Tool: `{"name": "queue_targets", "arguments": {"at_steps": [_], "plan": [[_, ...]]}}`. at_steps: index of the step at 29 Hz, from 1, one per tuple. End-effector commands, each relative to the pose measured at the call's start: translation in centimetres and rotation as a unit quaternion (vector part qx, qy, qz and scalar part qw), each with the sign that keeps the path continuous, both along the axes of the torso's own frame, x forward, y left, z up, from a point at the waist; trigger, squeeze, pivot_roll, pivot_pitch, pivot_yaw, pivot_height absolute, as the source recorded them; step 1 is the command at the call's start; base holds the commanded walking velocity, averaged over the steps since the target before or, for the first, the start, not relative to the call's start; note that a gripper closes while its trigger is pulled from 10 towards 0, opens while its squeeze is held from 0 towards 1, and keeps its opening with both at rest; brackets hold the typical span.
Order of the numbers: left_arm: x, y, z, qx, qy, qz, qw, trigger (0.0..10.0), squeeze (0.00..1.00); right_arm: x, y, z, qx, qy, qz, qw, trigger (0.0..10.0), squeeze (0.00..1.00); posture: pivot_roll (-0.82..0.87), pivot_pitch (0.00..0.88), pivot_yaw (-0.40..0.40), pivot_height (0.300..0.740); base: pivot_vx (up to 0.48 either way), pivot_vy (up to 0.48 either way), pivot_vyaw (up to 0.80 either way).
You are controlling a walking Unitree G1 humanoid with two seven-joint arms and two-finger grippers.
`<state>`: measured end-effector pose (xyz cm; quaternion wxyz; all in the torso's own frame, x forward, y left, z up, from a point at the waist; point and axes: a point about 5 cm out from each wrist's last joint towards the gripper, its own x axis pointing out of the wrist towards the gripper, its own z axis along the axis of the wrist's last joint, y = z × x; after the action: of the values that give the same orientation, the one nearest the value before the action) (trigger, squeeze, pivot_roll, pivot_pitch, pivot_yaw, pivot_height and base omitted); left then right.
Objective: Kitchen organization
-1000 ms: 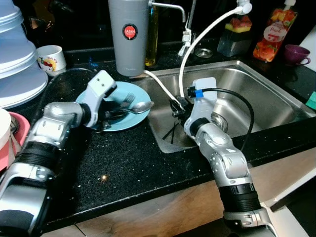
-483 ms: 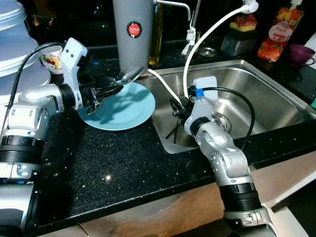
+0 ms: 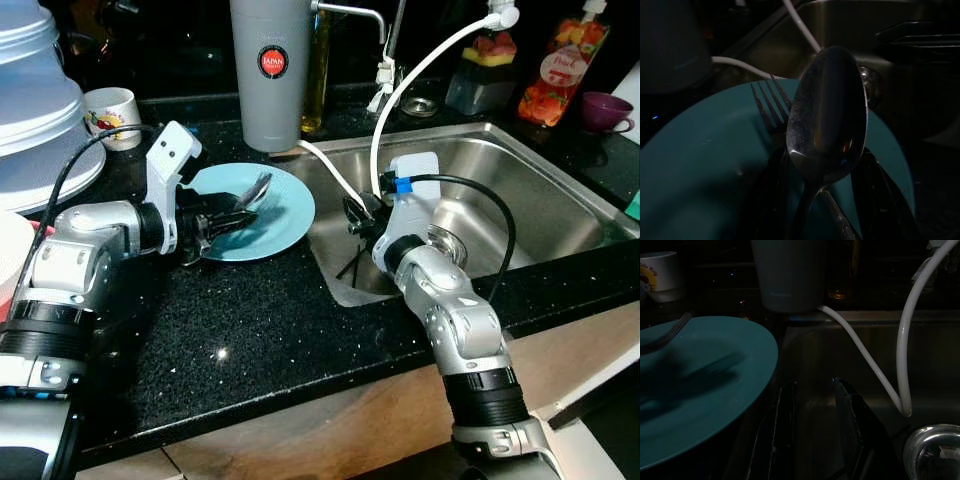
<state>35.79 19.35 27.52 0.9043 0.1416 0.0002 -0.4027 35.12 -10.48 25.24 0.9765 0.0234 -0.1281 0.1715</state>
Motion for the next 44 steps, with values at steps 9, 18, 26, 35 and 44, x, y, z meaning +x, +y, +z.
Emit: {"name": "queue_targets", "arguments": {"at_steps": [9, 18, 26, 35, 44], "plan": [[0.8, 0.1, 2.5, -0.022, -0.076, 0.042, 0.996, 0.0, 0.0, 0.1, -0.1, -0.1, 0.003, 0.0, -0.002, 1.0, 10.0, 0.0, -0.01, 0.085, 0.001, 0.74, 0.0, 0.0, 0.0], [1.2, -0.1, 2.1, 0.015, -0.069, 0.04, 0.997, 0.0, 0.0, 0.1, -0.1, -0.1, 0.003, 0.002, -0.002, 1.0, 10.0, 0.0, -0.01, 0.096, 0.003, 0.74, 0.0, 0.0, 0.0], [1.9, -0.5, 2.4, 0.022, -0.085, 0.043, 0.995, 0.0, 0.0, 0.0, -0.2, -0.2, 0.005, 0.004, -0.006, 1.0, 10.0, 0.0, -0.01, 0.104, 0.007, 0.74, 0.0, 0.0, 0.0], [1.9, -1.3, 3.9, -0.036, -0.127, 0.033, 0.991, 0.0, 0.0, 0.0, -0.3, -0.1, 0.007, 0.003, -0.009, 1.0, 10.0, 0.0, -0.01, 0.106, 0.009, 0.74, 0.0, 0.0, 0.0], [0.2, -3.1, 9.8, -0.282, -0.174, -0.032, 0.943, 0.0, 0.0, -0.2, -0.2, 0.8, 0.054, -0.009, 0.0, 0.998, 10.0, 0.0, 0.0, 0.105, 0.013, 0.74, 0.0, 0.0, 0.0]]}}
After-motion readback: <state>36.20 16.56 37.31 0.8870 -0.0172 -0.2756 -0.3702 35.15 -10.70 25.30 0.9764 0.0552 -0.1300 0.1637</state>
